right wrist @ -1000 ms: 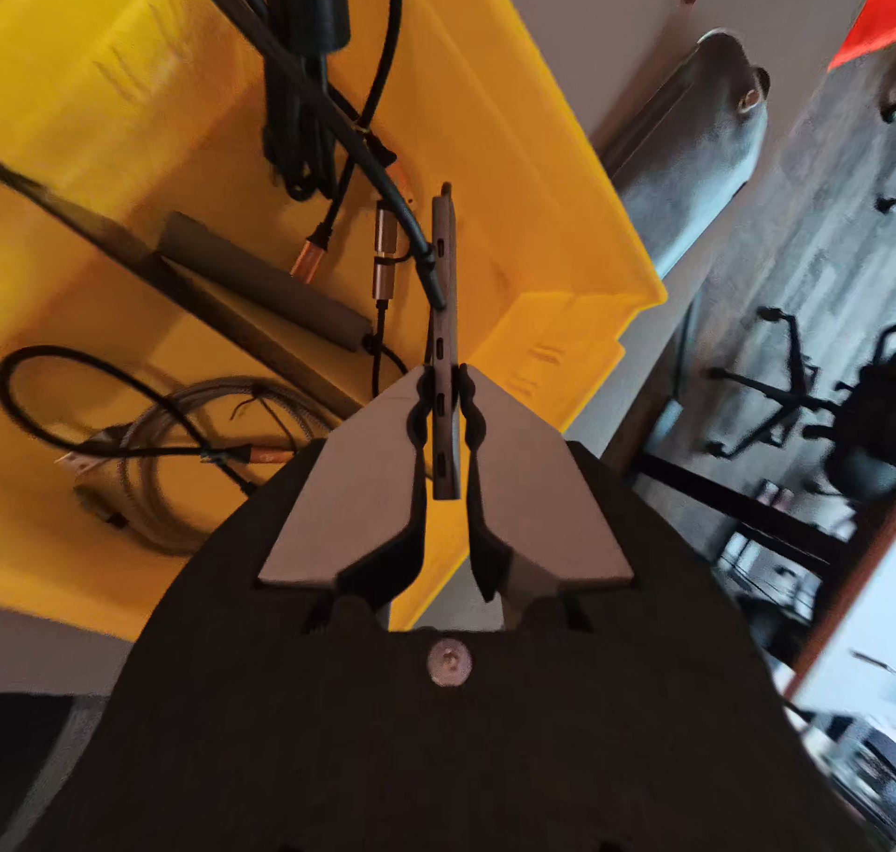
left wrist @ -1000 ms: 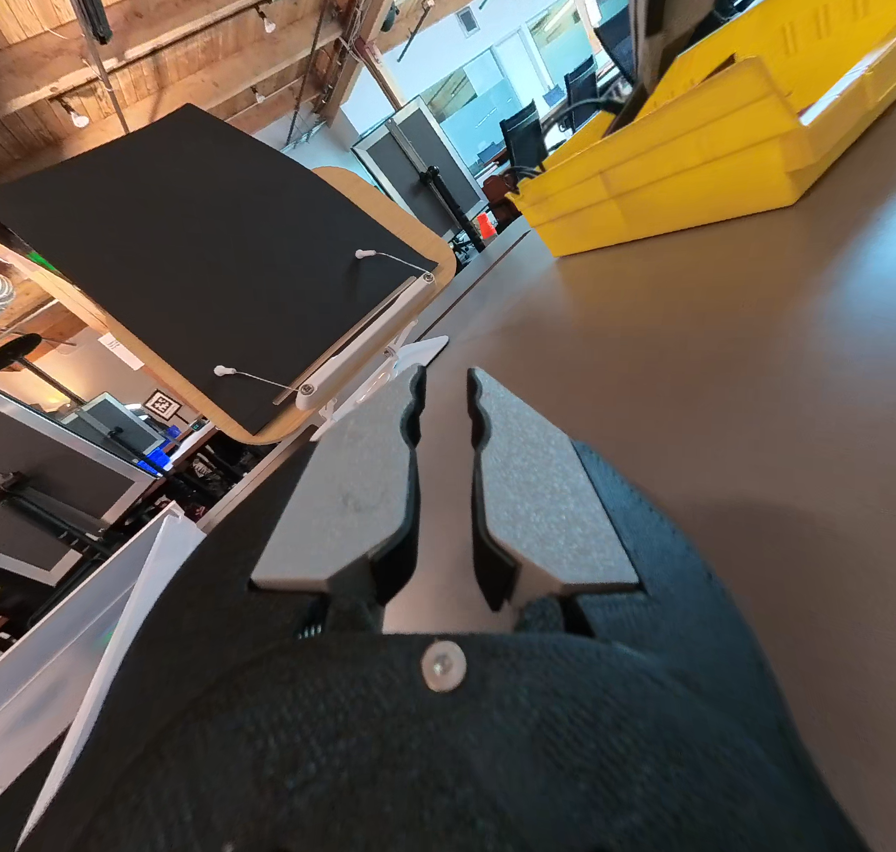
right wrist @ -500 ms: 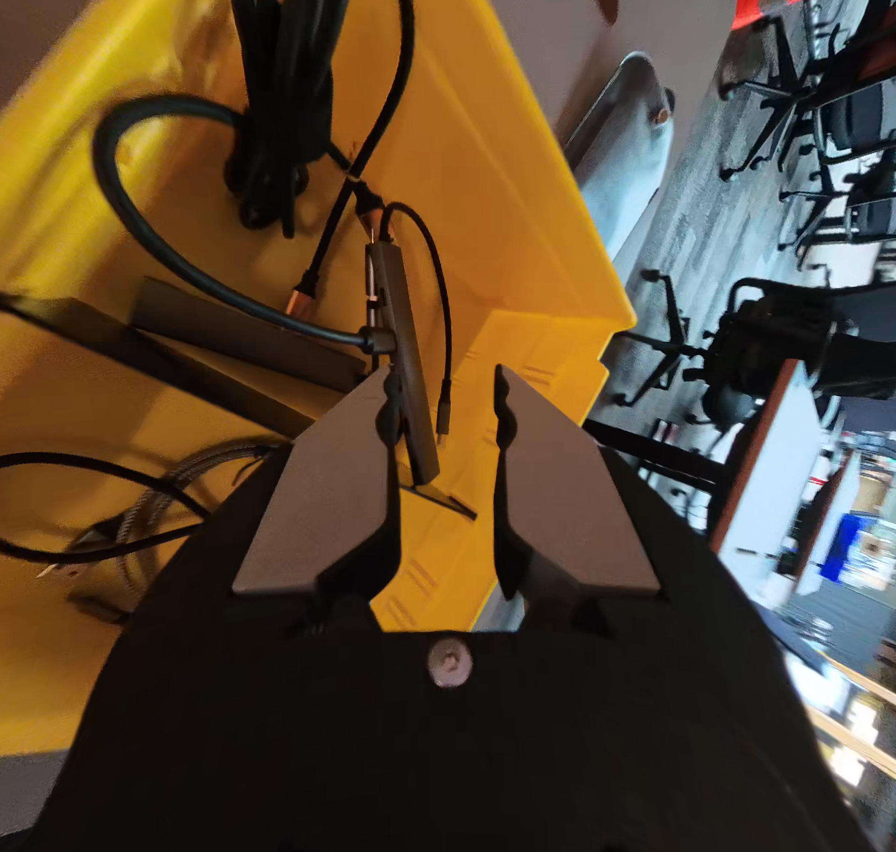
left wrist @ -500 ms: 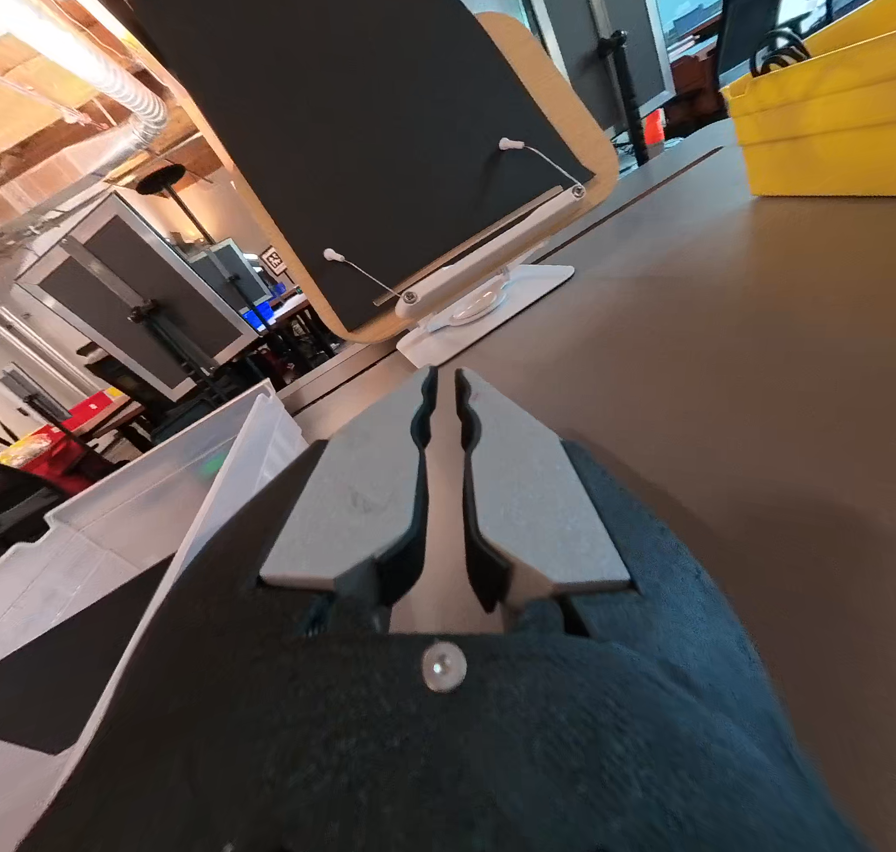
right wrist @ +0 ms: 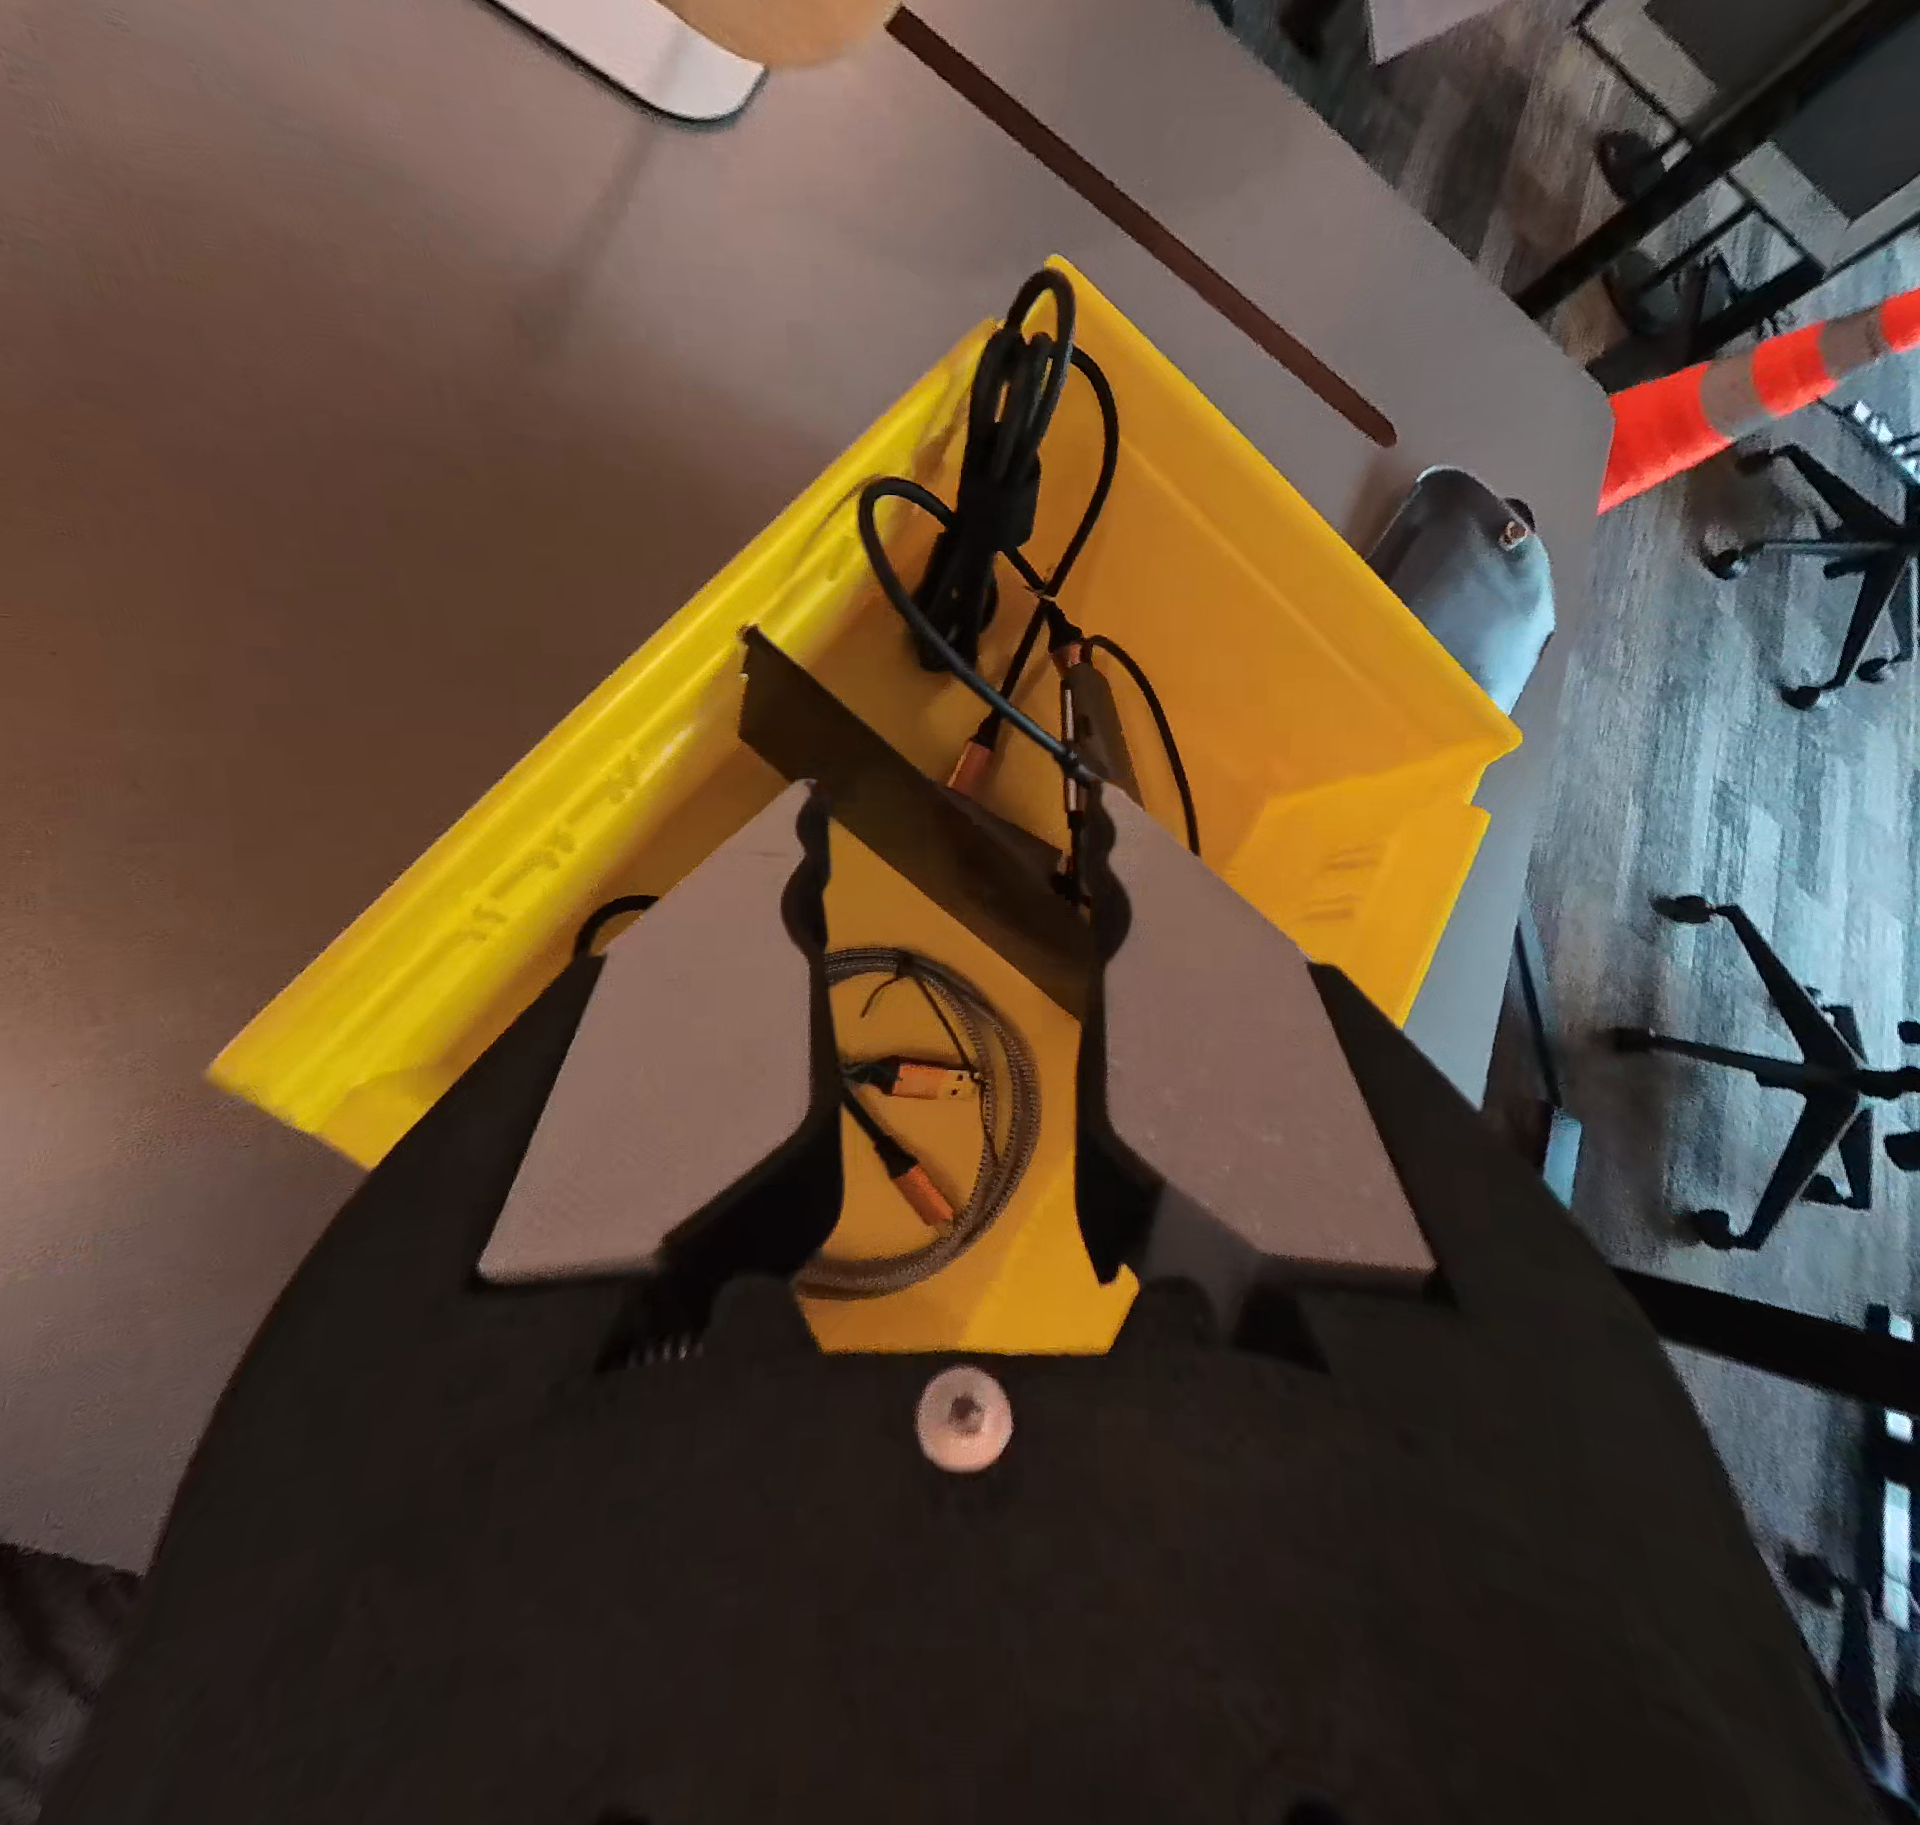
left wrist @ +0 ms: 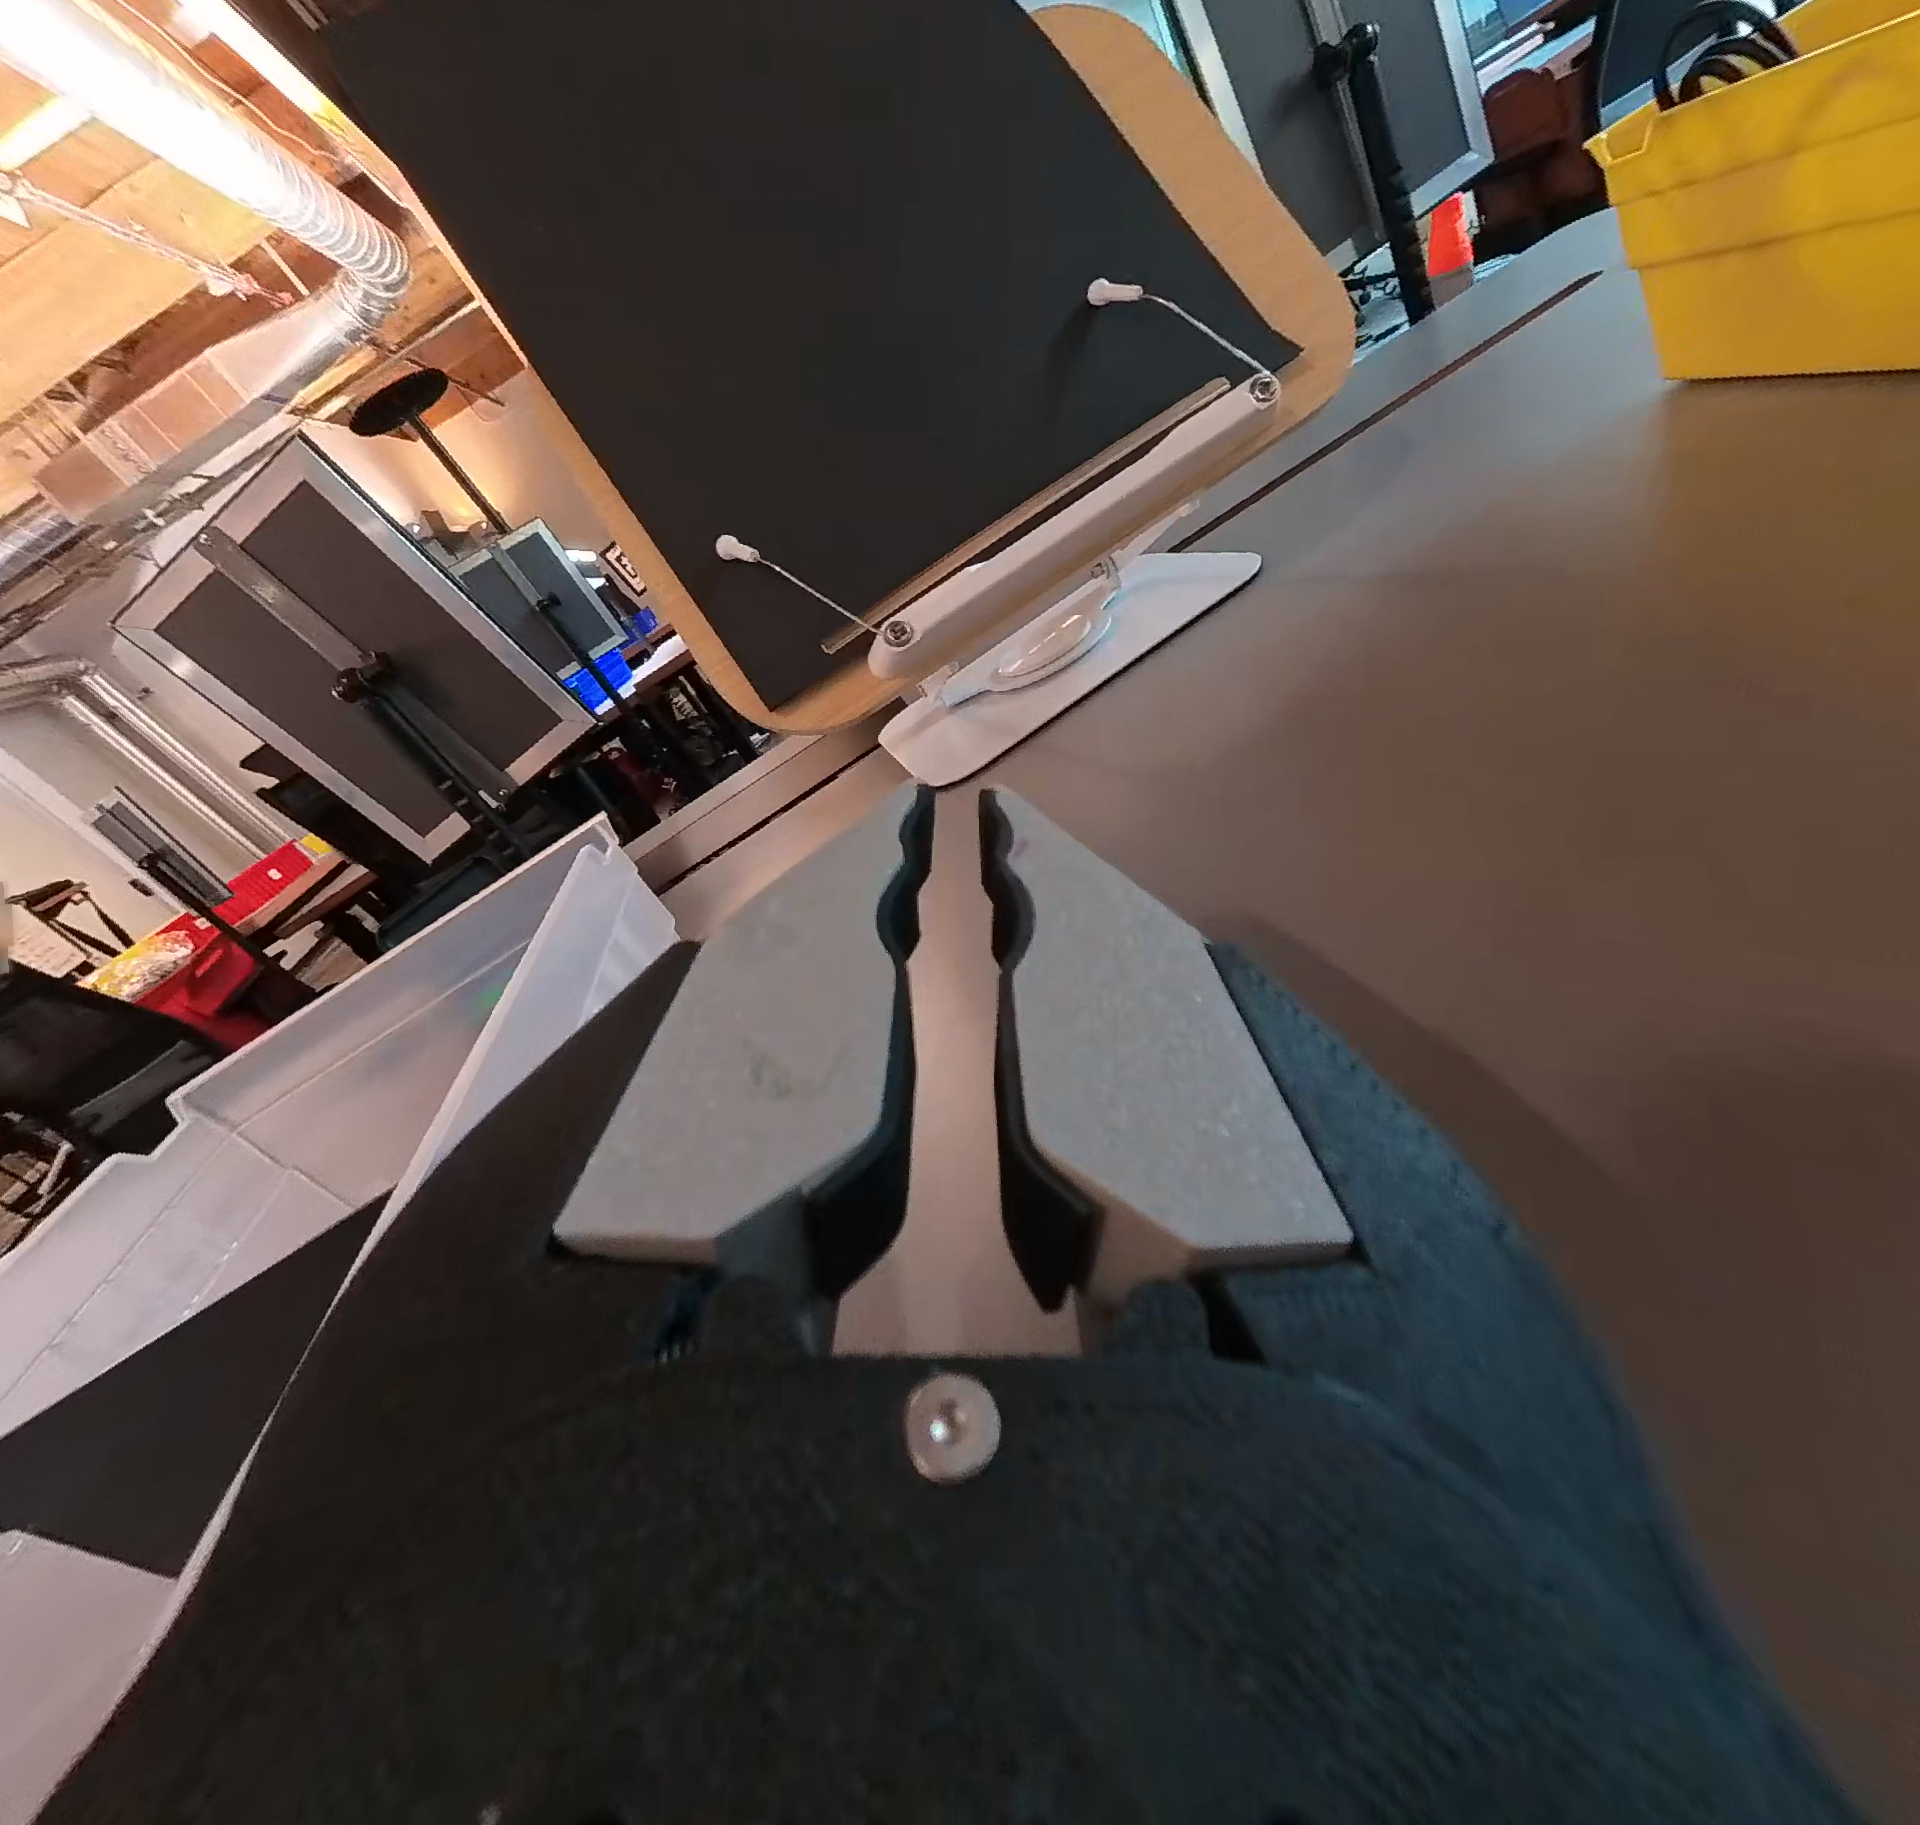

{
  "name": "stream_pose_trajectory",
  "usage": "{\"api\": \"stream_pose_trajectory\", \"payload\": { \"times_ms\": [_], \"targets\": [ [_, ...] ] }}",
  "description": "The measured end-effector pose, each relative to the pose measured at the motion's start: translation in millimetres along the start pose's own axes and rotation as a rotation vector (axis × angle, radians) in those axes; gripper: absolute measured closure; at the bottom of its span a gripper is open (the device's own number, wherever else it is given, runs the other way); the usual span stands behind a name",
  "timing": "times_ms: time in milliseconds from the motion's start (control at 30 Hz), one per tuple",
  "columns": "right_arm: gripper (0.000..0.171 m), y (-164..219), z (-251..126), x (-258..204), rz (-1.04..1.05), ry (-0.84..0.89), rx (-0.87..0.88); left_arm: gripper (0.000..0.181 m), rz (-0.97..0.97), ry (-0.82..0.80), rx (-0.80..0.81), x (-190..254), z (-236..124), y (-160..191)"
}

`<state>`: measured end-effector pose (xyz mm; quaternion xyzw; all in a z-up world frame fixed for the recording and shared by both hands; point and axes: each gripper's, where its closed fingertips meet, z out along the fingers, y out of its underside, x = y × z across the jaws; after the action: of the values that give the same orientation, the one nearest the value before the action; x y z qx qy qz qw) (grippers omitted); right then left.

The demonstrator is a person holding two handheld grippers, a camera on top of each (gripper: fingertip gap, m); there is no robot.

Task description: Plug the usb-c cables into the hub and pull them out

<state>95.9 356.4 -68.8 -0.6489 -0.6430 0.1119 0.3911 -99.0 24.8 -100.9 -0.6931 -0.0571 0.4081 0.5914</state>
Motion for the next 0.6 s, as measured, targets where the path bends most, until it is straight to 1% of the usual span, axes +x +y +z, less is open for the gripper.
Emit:
{"api": "stream_pose_trajectory", "payload": {
  "times_ms": [67, 100, 133, 167, 233, 300, 400, 433, 500, 600],
  "targets": [
    [0.124, 0, -11, -7, 0.014, -0.008, 0.057, 0.172, -0.008, 0.001, -0.004, -1, 0, 1],
    [0.122, -1, -17, -12, 0.028, -0.022, 0.094, 0.167, -0.018, 0.016, -0.017, 0, -1, 2],
    [0.118, -2, -24, -17, 0.046, -0.039, 0.135, 0.159, -0.037, 0.046, -0.037, 3, -2, 3],
    [0.109, -3, -30, -22, 0.067, -0.056, 0.178, 0.149, -0.063, 0.087, -0.061, 8, -5, 4],
    [0.095, -3, -39, -32, 0.112, -0.090, 0.250, 0.136, -0.085, 0.161, -0.098, 12, -17, -1],
    [0.081, 0, -45, -41, 0.145, -0.119, 0.298, 0.123, -0.077, 0.175, -0.094, 2, -36, -17],
    [0.069, 5, -45, -58, 0.176, -0.152, 0.347, 0.103, -0.100, 0.121, -0.055, -32, -66, -37],
    [0.065, 7, -43, -64, 0.179, -0.155, 0.348, 0.096, -0.109, 0.102, -0.067, -45, -74, -36],
    [0.060, 13, -34, -74, 0.182, -0.136, 0.329, 0.095, -0.126, 0.060, -0.117, -67, -87, -24],
    [0.056, 20, -18, -100, 0.175, -0.178, 0.301, 0.094, -0.180, 0.026, -0.211, -83, -98, 10]
  ]
}}
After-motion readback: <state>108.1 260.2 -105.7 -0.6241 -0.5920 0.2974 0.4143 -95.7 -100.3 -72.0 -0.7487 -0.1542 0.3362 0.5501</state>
